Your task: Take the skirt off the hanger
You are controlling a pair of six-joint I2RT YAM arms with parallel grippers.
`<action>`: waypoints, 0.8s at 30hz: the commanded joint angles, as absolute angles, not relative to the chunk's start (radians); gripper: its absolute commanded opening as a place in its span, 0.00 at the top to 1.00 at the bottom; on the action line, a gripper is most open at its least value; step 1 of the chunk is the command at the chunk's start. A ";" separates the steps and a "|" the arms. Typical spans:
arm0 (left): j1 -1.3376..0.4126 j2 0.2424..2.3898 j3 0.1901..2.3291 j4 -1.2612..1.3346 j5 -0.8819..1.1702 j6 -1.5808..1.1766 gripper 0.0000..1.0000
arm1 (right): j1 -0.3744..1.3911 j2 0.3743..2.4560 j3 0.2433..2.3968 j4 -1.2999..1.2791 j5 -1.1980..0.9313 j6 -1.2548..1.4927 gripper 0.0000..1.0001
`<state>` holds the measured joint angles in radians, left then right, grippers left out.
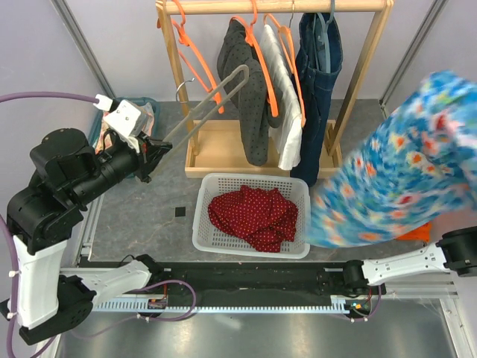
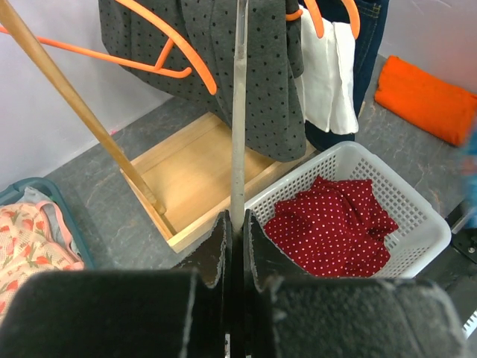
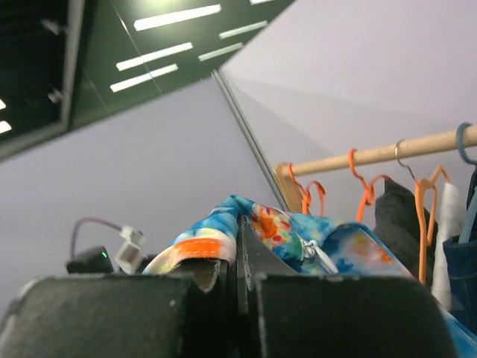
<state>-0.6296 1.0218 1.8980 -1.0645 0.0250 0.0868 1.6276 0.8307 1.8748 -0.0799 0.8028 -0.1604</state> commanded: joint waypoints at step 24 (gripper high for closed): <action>-0.614 0.920 1.795 -0.997 -0.083 0.103 0.98 | 1.628 1.062 1.614 -0.282 1.150 -0.129 1.00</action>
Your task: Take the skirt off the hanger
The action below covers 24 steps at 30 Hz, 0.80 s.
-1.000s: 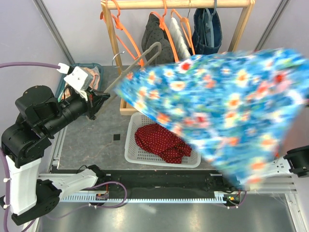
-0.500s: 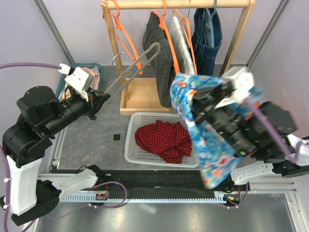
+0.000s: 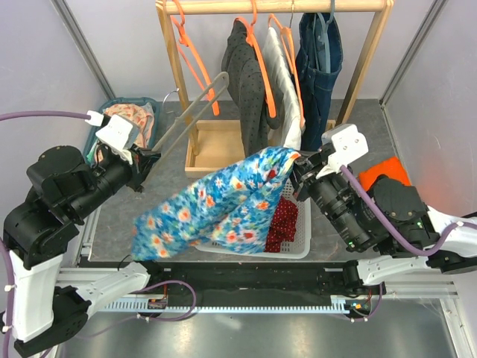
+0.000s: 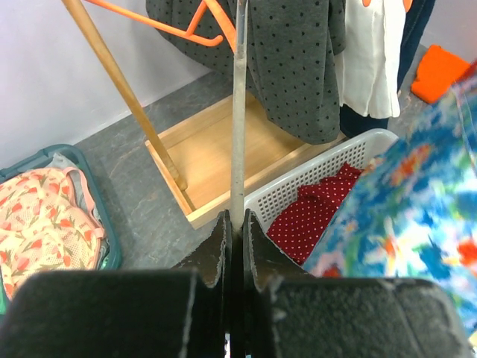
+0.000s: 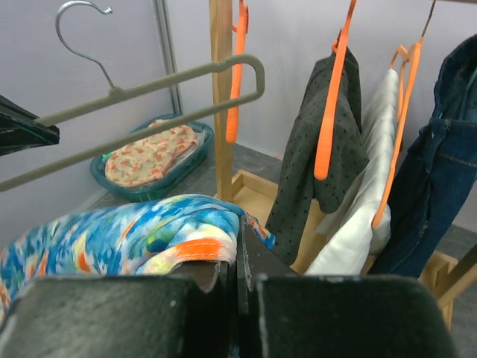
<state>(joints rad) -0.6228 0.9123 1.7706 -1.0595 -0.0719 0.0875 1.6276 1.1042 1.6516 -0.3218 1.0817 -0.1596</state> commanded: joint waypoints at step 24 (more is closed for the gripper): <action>-0.583 0.950 1.833 -0.999 -0.025 0.074 0.98 | 1.482 1.193 1.528 -0.284 1.230 -0.212 1.00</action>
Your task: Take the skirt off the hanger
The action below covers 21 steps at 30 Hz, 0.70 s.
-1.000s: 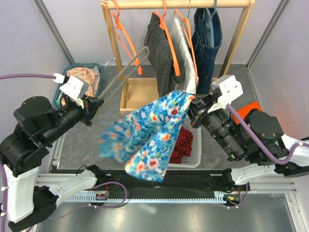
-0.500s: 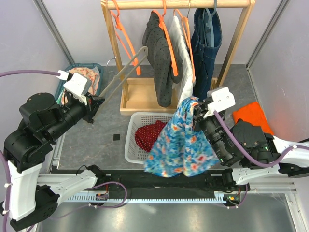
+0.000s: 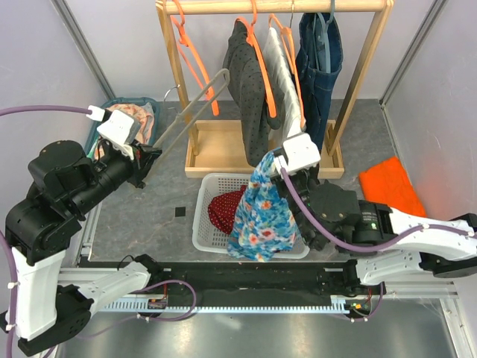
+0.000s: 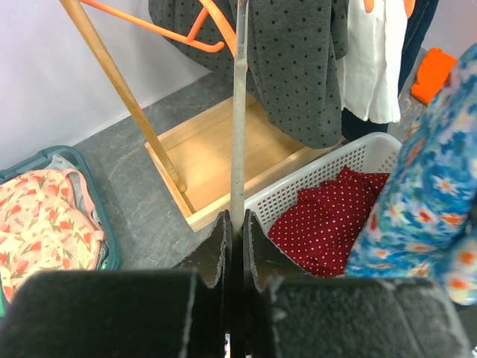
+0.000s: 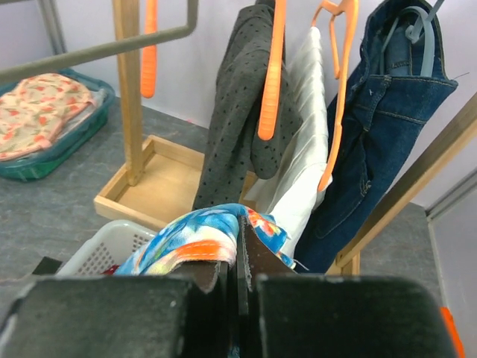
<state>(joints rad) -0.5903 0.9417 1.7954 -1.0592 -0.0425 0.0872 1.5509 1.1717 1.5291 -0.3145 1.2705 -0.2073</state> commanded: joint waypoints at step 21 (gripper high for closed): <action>-0.583 0.999 1.899 -0.996 -0.040 0.077 0.98 | 1.348 1.267 0.706 -0.185 0.652 0.759 1.00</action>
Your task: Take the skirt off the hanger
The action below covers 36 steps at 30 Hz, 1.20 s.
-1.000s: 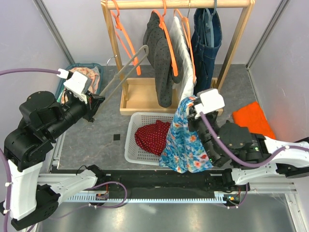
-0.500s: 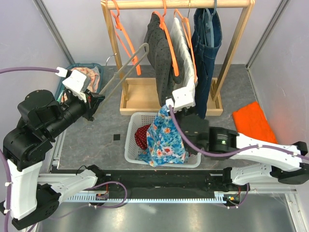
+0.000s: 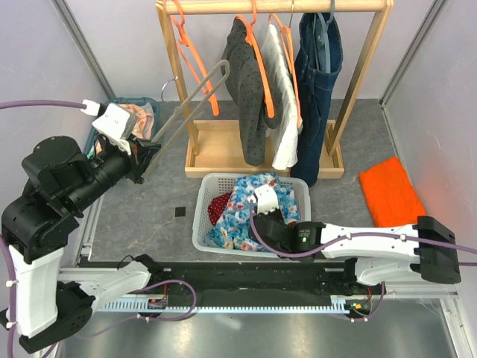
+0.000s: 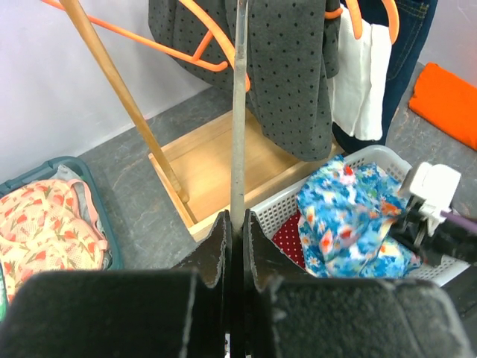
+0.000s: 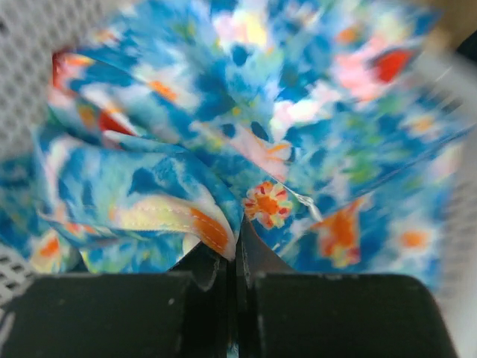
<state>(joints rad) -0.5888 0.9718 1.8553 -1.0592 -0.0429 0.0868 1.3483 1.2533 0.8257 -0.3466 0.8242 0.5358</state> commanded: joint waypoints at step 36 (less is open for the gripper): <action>-0.584 1.144 2.066 -0.922 -0.040 0.074 0.98 | 1.201 1.313 0.885 -0.324 0.548 0.682 0.82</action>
<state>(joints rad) -0.5884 1.0939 1.9842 -1.0290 -0.0505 0.0868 1.2190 1.2465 0.9874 -0.4320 0.5041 0.6399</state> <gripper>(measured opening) 0.057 0.242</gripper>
